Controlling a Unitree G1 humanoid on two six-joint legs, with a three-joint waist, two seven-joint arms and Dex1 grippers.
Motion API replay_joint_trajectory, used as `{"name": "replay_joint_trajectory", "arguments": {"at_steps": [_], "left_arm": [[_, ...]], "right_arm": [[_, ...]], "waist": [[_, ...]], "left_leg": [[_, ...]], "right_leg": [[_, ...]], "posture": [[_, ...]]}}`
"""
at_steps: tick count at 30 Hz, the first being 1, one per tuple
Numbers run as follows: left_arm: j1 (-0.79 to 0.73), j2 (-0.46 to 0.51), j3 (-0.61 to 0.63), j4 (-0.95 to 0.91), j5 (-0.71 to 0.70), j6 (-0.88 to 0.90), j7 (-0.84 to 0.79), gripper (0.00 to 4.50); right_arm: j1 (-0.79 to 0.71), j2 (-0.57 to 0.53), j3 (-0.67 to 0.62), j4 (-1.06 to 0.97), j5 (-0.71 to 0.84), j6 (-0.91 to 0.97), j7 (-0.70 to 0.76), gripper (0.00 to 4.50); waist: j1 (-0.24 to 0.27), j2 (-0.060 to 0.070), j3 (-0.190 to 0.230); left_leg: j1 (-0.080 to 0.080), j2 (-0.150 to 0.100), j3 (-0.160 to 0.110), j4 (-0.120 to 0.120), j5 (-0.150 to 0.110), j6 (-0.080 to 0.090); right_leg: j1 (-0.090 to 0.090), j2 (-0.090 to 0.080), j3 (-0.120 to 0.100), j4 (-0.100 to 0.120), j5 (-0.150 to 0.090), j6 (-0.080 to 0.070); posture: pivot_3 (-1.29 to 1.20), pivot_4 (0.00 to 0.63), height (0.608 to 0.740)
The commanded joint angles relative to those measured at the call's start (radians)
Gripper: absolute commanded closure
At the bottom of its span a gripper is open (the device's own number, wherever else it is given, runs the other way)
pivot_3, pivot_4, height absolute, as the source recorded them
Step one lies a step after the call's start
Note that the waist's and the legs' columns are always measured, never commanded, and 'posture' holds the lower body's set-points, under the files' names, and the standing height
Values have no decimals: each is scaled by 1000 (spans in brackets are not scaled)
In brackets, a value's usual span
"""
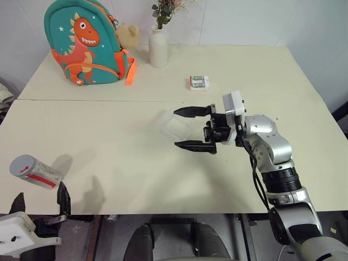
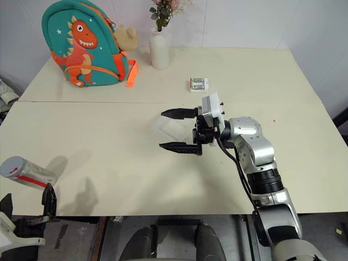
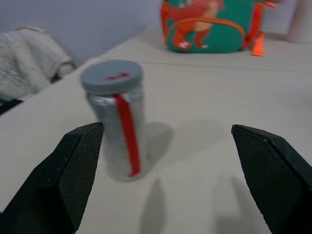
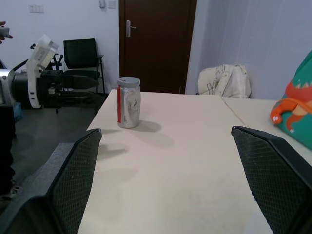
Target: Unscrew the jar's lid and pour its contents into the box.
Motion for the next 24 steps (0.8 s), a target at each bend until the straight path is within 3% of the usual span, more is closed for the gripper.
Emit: {"name": "replay_joint_trajectory", "arguments": {"at_steps": [1, 24], "left_arm": [[-36, -24, 21, 9, 6, -7, 70, 44], [-330, 143, 82, 187, -7, 144, 187, 44]], "right_arm": [[-8, -1, -14, -24, 6, -13, 2, 0], [25, -12, -29, -118, 21, 26, -68, 0]], "waist": [[0, 0, 0], [0, 0, 0]], "left_leg": [[0, 0, 0, 0, 0, 0], [2, 0, 0, 1, 0, 0]], "right_leg": [[0, 0, 0, 0, 0, 0], [0, 0, 0, 4, 2, 3]], "posture": [[0, 150, 740], [0, 150, 740]]}}
